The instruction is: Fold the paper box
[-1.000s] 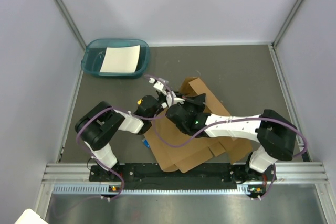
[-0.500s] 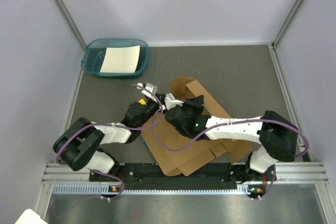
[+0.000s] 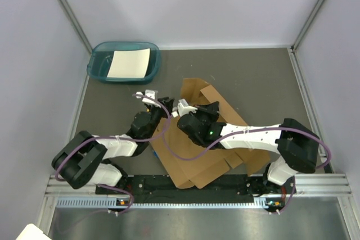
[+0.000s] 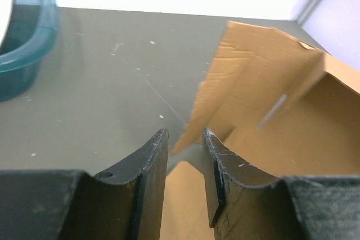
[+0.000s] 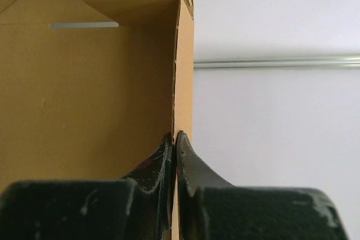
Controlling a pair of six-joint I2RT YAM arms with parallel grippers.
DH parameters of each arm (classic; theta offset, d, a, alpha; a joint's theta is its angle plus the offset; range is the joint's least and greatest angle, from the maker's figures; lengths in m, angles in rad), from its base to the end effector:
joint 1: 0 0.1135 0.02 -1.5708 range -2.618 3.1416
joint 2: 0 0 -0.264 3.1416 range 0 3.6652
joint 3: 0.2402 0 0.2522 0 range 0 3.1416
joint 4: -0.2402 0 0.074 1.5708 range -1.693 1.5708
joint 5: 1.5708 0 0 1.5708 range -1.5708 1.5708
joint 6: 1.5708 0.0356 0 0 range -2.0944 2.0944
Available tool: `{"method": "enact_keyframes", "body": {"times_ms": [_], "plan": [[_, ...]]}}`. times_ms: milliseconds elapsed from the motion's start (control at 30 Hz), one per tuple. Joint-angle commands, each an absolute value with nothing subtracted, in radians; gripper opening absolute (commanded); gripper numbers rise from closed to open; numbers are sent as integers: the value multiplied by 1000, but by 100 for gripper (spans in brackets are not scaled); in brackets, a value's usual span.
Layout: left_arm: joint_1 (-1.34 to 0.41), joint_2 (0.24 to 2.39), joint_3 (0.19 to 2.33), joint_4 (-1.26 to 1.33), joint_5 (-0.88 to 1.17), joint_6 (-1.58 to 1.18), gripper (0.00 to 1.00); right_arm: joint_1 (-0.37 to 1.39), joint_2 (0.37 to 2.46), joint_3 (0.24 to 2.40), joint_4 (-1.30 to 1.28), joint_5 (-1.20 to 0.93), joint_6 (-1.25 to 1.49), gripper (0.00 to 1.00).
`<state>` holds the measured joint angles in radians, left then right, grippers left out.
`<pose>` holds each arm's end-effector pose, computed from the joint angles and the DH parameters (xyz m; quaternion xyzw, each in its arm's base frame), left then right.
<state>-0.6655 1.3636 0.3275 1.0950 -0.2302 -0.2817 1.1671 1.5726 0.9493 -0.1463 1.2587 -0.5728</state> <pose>0.2021 -0.1484 0.1981 0.0479 0.6849 -0.2596 0.6792 0.1551 0.2767 0.2241 -0.4209 0.6555 -0.4260 0.4601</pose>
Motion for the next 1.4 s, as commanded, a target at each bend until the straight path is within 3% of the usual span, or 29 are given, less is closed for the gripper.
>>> {"method": "enact_keyframes", "body": {"times_ms": [0,333,500,833,1367], "plan": [[-620,1377,393,1092,-373,-310,36,1189,1621,899,-233,1077,-457,0],[-474,1598,689,921,-217,-334,41,1204,1611,887,-233,1081,-466,0],[-471,1710,756,965,90,-379,39,1204,1615,888,-232,1078,-465,0],[-494,1833,776,1109,418,-509,37,1207,1611,896,-233,1072,-466,0],[-522,1825,647,1288,523,-557,39,1229,1582,893,-250,1054,-456,0]]}}
